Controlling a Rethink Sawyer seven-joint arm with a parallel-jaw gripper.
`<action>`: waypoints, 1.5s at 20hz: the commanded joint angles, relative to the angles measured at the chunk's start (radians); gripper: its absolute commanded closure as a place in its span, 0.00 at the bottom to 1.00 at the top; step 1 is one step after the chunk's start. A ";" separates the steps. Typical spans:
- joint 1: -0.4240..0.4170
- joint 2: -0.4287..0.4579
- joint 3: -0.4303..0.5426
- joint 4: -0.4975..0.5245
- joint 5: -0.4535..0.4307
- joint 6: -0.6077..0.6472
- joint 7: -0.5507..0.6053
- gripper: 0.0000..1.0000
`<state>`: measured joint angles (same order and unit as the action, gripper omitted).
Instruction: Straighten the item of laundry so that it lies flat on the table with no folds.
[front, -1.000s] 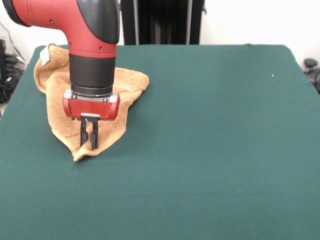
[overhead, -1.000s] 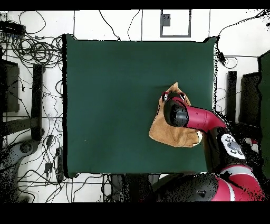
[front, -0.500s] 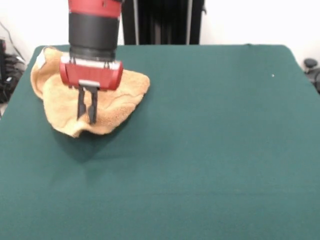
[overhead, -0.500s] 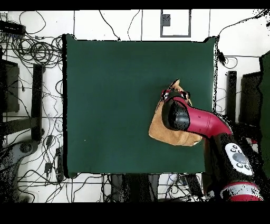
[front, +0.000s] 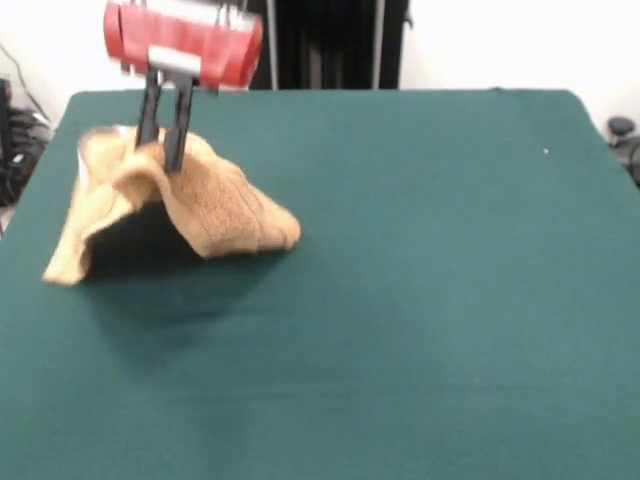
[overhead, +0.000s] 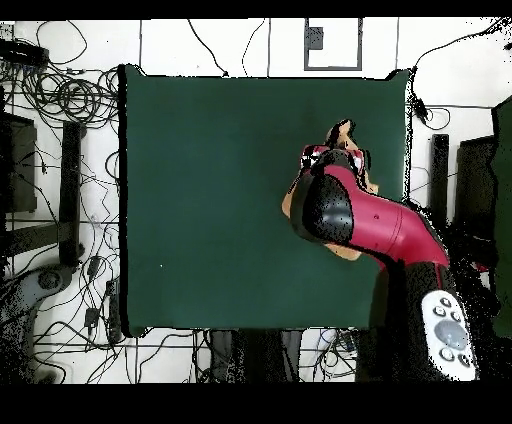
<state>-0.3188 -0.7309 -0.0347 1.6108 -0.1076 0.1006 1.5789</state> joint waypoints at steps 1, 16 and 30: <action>0.125 -0.226 -0.115 0.001 0.128 0.395 0.270 1.00; 0.179 -0.355 -0.167 -0.006 0.092 0.561 0.228 1.00; 0.250 -0.189 -0.252 -0.080 0.091 0.303 0.351 1.00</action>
<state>-0.1237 -1.0258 -0.2822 1.5116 -0.0393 0.4896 1.5947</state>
